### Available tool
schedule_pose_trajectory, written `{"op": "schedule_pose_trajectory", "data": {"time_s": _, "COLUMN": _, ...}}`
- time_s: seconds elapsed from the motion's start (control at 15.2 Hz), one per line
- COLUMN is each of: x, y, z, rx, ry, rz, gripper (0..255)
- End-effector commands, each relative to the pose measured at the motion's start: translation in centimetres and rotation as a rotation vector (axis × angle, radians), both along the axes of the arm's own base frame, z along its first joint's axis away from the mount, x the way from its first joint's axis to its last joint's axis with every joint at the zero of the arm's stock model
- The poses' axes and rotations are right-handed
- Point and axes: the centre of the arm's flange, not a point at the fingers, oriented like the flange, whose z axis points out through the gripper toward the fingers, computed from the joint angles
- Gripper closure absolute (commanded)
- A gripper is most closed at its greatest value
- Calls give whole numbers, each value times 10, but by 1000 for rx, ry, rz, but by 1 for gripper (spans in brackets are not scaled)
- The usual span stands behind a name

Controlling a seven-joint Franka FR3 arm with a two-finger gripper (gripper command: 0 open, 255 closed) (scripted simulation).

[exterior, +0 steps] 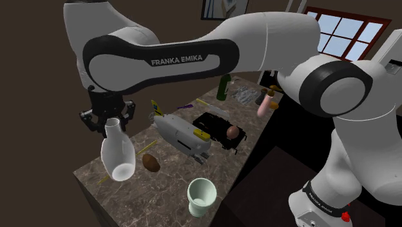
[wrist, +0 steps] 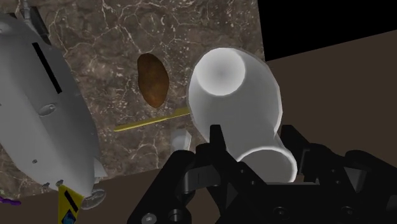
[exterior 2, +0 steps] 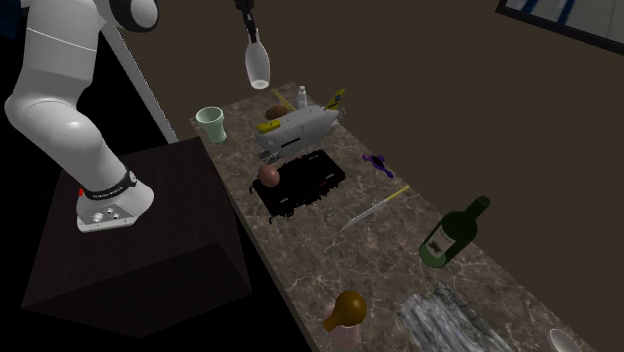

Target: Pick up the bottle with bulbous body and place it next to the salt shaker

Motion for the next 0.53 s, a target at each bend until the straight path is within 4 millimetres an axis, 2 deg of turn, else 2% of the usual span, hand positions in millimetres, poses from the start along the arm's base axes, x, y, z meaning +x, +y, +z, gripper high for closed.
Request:
{"op": "schedule_pose_trajectory", "data": {"time_s": 0.0, "x": 0, "y": 0, "z": -11, "rx": 1, "ry": -1, "rz": 0, "gripper": 255}}
{"op": "schedule_pose_trajectory", "data": {"time_s": 0.46, "x": 0, "y": 0, "z": -48, "rx": 1, "ry": -1, "rz": 0, "gripper": 255}}
